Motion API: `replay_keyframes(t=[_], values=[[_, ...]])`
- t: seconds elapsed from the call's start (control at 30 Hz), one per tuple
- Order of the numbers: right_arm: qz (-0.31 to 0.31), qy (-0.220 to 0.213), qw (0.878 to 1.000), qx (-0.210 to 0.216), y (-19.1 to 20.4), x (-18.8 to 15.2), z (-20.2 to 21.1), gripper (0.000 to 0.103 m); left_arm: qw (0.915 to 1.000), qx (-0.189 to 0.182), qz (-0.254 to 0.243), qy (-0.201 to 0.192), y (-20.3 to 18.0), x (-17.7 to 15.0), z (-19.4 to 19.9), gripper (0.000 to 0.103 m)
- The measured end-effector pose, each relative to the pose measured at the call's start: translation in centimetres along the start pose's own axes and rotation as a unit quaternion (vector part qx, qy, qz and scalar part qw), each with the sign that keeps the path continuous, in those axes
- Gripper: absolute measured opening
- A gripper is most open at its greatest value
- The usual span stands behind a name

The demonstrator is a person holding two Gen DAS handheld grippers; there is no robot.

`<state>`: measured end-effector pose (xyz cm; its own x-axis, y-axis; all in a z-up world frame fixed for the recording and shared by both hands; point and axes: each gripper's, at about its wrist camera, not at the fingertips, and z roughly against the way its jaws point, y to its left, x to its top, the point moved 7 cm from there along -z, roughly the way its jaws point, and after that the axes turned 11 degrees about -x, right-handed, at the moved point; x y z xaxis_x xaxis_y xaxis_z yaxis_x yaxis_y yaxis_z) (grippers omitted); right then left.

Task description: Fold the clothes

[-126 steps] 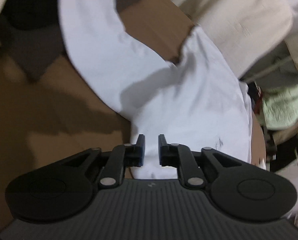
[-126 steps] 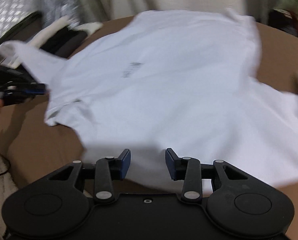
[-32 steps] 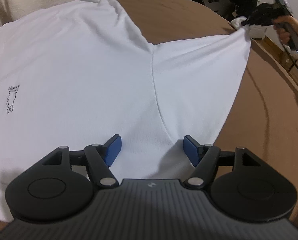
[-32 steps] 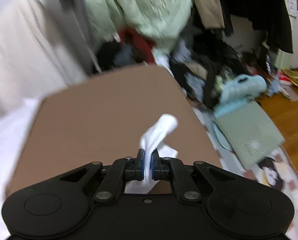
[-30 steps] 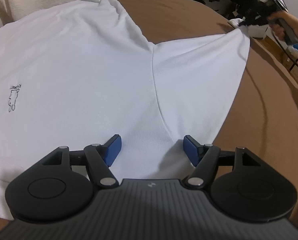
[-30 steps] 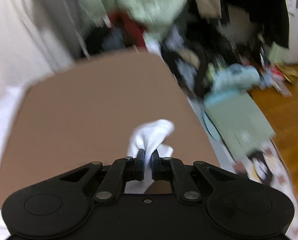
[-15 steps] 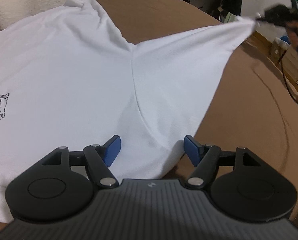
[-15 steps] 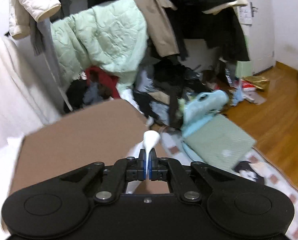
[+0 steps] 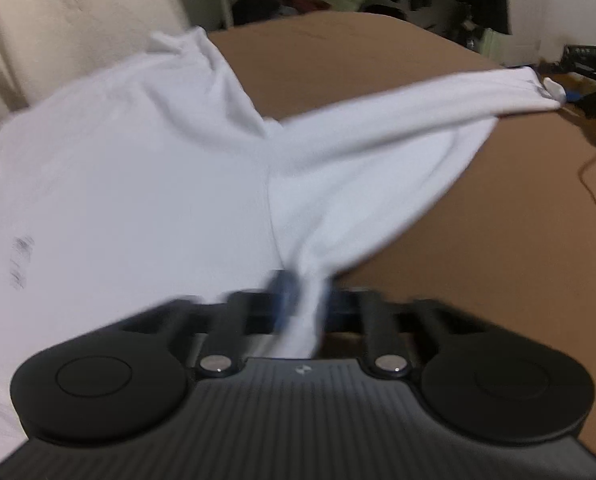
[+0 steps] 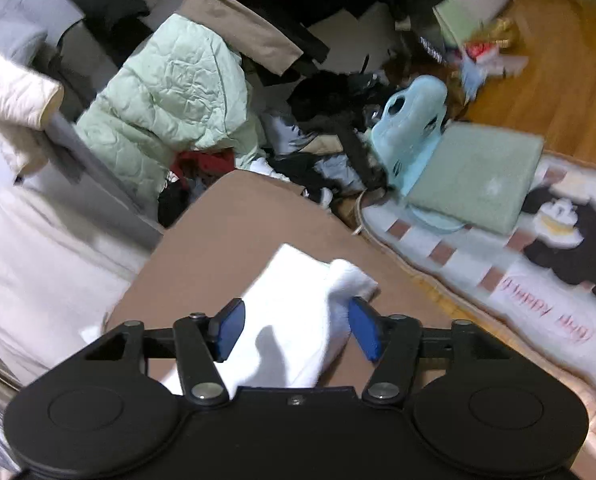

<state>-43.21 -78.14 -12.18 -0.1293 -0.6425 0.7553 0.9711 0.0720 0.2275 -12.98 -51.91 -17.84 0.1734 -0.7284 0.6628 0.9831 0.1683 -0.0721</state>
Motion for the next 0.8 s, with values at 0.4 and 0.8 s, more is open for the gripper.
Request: replay_keyframes(t=[0.4,0.8], values=[[-0.016,0.017,1.0,0.001,-4.2,5.3,0.1,0.007,0.9919,-0.04,0.118,-0.025,1.1,-2.6,1.8,0.005],[-0.071,0.234,0.928,0.28,9.2,-11.1,7.3,0.061,0.9816,-0.028,0.111,-0.152,1.7,2.6,6.8,0.005]])
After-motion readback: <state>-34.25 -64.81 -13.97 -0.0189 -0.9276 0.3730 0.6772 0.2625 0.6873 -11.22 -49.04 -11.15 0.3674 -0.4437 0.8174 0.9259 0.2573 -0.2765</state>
